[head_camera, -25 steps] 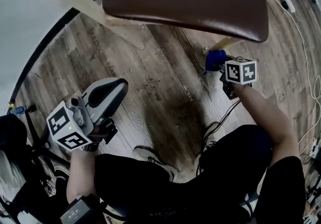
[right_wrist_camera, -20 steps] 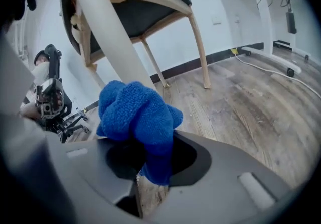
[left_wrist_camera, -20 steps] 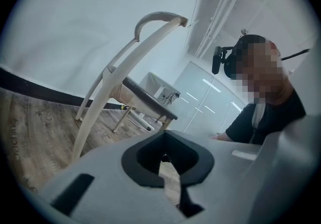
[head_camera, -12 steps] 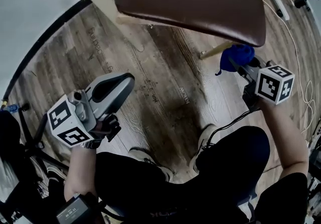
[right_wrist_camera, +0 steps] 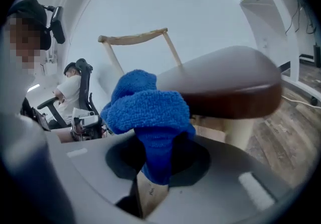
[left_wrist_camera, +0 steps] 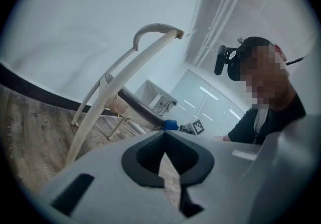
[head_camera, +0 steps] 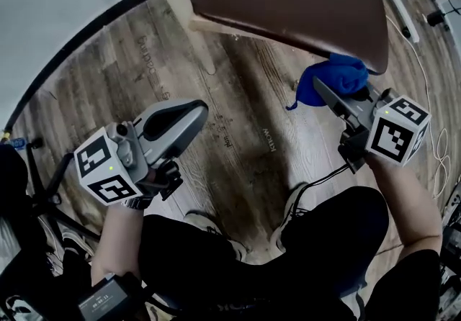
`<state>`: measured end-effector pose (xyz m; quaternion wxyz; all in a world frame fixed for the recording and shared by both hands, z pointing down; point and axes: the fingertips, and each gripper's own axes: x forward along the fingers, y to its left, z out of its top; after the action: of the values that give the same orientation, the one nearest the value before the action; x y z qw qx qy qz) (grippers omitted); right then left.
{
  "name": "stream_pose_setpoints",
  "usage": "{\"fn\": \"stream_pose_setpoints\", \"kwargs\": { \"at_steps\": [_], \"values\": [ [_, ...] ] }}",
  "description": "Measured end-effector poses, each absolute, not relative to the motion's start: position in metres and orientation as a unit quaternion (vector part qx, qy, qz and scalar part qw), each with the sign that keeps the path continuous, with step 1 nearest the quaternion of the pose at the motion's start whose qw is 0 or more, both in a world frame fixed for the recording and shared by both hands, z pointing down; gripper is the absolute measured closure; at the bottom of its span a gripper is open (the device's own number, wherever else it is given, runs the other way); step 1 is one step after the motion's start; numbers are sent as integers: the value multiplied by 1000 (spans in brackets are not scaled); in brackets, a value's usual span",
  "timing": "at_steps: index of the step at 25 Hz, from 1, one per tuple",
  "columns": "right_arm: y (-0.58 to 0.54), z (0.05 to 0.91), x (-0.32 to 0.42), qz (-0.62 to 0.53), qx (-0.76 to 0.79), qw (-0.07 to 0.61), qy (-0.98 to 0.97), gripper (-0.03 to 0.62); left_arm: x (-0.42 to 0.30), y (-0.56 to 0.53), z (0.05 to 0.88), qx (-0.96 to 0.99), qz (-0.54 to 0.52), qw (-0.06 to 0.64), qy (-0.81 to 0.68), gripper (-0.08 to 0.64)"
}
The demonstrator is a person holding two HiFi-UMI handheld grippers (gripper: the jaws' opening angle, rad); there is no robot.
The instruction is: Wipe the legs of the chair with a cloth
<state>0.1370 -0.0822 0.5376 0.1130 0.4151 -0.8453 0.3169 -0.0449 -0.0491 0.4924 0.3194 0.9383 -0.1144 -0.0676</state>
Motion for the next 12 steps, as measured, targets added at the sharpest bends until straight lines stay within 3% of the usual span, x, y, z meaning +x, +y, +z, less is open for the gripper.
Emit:
{"fn": "stream_pose_setpoints", "kwargs": {
  "at_steps": [7,12],
  "values": [
    [-113,525,45,321,380,55,-866,494,-58,-48,489,938,-79,315,-123,561],
    [-134,529,3,309,374,55,-873,493,-64,-48,489,937,-82,314,-131,560]
  ]
}}
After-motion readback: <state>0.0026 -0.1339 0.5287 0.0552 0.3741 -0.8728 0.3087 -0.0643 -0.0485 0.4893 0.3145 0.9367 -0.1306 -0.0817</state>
